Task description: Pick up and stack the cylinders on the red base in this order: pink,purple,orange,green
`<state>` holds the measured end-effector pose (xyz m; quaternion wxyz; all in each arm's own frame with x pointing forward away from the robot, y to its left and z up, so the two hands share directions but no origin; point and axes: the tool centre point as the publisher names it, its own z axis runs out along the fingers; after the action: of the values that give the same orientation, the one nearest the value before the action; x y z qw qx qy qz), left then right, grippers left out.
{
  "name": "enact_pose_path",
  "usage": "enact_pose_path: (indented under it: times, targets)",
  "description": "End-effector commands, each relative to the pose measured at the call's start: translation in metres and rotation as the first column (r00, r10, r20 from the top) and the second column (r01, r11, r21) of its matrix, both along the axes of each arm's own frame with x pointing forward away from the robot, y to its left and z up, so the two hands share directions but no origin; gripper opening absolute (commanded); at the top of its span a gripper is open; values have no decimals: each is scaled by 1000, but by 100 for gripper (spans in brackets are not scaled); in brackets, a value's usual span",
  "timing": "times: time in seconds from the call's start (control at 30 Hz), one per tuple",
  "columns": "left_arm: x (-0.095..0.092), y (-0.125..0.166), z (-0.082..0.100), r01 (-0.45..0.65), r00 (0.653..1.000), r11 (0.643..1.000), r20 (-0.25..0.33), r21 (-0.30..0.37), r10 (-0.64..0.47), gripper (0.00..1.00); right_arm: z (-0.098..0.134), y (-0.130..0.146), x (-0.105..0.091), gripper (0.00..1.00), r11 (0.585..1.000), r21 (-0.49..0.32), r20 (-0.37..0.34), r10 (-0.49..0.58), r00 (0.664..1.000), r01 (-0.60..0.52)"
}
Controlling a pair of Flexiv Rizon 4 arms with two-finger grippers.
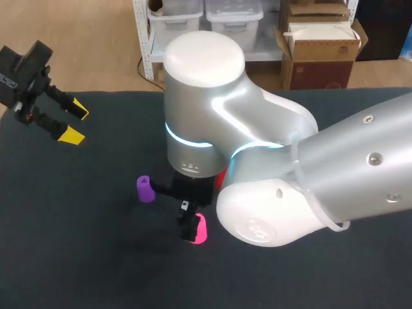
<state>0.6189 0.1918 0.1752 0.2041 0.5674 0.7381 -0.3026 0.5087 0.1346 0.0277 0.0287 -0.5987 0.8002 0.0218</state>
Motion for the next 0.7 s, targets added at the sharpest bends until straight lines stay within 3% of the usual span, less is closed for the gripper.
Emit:
enact_pose_path:
  times: [0.03, 0.07, 0.17, 0.3, 0.33, 0.37, 0.4, 0.53, 0.7]
  targets:
    - [0, 0, -1, 0, 1000, 1000, 1, 0, 0, 100, -2, 0, -1, 86, 1000, -5, 0, 5, 1000, -5]
    - [0, 0, -1, 0, 1000, 1000, 1, 0, 0, 100, -3, -1, -1, 83, 1000, -9, 4, 5, 1000, -5]
    - [0, 0, -1, 0, 1000, 1000, 1, 0, 0, 100, -4, -1, -1, 55, 1000, -11, 6, 3, 1000, -3]
    - [0, 0, -1, 0, 1000, 1000, 1, 0, 0, 100, -4, -5, -1, 38, 1000, -10, 9, -10, 1000, 10]
    - [0, 0, -1, 0, 1000, 1000, 1, 0, 0, 100, -4, -6, 0, 29, 1000, -12, 17, -17, 1000, 17]
    - [0, 0, -1, 0, 1000, 1000, 1, 0, 0, 100, -4, -6, 0, 7, 1000, -13, 28, -17, 999, 18]
    - [0, 0, -1, 0, 1000, 1000, 1, 0, 0, 100, -3, -7, 0, 0, 1000, -10, 35, -20, 999, 20]
    - [0, 0, -1, 0, 1000, 1000, 1, 0, 0, 100, 16, -8, 4, 0, 1000, 16, 77, -27, 997, 26]
    - [0, 0, -1, 0, 1000, 1000, 1, 0, 0, 100, 61, -17, 25, 0, 996, 82, 145, -50, 988, 39]
